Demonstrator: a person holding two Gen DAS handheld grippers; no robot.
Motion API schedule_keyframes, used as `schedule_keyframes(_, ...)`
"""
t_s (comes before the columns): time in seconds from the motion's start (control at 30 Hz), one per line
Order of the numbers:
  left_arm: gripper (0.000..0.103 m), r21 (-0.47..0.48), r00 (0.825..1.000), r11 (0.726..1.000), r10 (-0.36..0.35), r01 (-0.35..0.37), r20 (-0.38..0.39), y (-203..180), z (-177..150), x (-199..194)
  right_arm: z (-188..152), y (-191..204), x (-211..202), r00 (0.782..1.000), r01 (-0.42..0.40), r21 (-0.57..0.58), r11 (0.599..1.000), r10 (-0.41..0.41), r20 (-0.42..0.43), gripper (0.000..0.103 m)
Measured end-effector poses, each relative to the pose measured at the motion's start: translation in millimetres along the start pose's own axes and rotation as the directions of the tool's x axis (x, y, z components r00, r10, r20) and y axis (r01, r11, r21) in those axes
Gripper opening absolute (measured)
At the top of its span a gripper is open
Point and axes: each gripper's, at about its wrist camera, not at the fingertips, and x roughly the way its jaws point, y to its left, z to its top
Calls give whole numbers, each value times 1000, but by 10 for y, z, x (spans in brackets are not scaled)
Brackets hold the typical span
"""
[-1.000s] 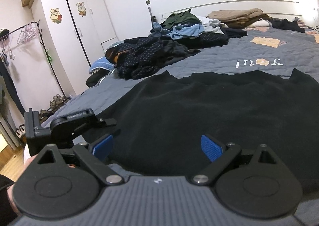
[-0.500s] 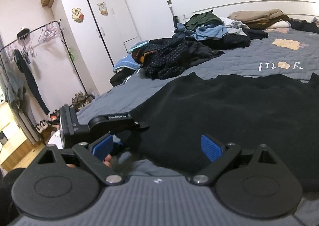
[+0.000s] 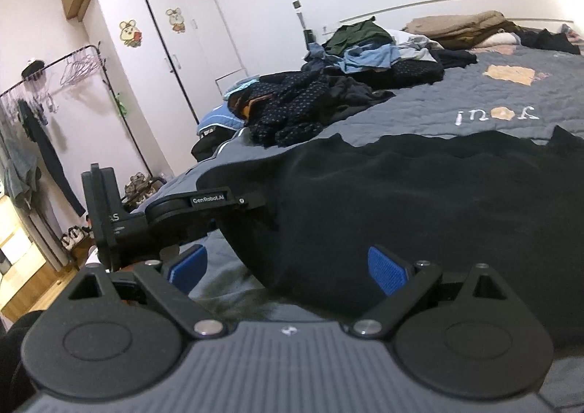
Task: Fold clothes
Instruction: 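Fold the held edge with the left gripper toward the right gripper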
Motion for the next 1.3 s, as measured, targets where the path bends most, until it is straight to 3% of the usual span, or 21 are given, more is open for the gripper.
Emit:
schedule_keyframes(0.17, 20, 180, 998, 981, -68, 66, 5, -424, -52, 39, 2, -155, -158, 999, 21, 37, 999, -22, 24, 95)
schedule_keyframes(0.33, 19, 354, 991, 927, -135, 127, -3, -848, -104, 79, -13, -307, -344, 997, 47, 71, 996, -51, 53, 95)
schedule_keyframes(0.43, 19, 475, 980, 859, -194, 190, -42, -1171, -242, 115, -13, -402, -475, 995, 64, 86, 994, -70, 73, 95)
schedule_keyframes(0.6, 19, 662, 960, 697, -221, 277, -169, -1639, -632, 301, -5, -613, -686, 989, 86, 135, 987, -101, 105, 95)
schedule_keyframes(0.73, 20, 704, 954, 644, -177, 298, -242, -1739, -954, 513, -29, -783, -797, 984, 119, 179, 977, -140, 110, 95)
schedule_keyframes(0.83, 24, 742, 958, 607, -147, 284, -247, -1798, -1129, 587, -58, -886, -822, 981, 145, 203, 968, -168, 102, 95)
schedule_keyframes(0.9, 31, 746, 961, 608, -140, 272, -237, -1814, -1160, 593, -78, -942, -817, 979, 157, 210, 965, -180, 94, 95)
schedule_keyframes(0.97, 43, 735, 956, 613, -151, 290, -251, -1818, -1118, 578, -97, -986, -809, 978, 167, 220, 961, -190, 85, 95)
schedule_keyframes(1.07, 54, 727, 949, 611, -173, 314, -264, -1802, -1037, 408, -120, -1060, -807, 980, 164, 250, 954, -188, 72, 95)
schedule_keyframes(1.27, 65, 781, 936, 516, -205, 352, -286, -1738, -917, 19, -117, -1194, -800, 982, 131, 342, 931, -168, 83, 95)
schedule_keyframes(1.3, 65, 783, 935, 513, -211, 353, -284, -1717, -886, -25, -125, -1215, -796, 982, 129, 355, 926, -168, 82, 95)
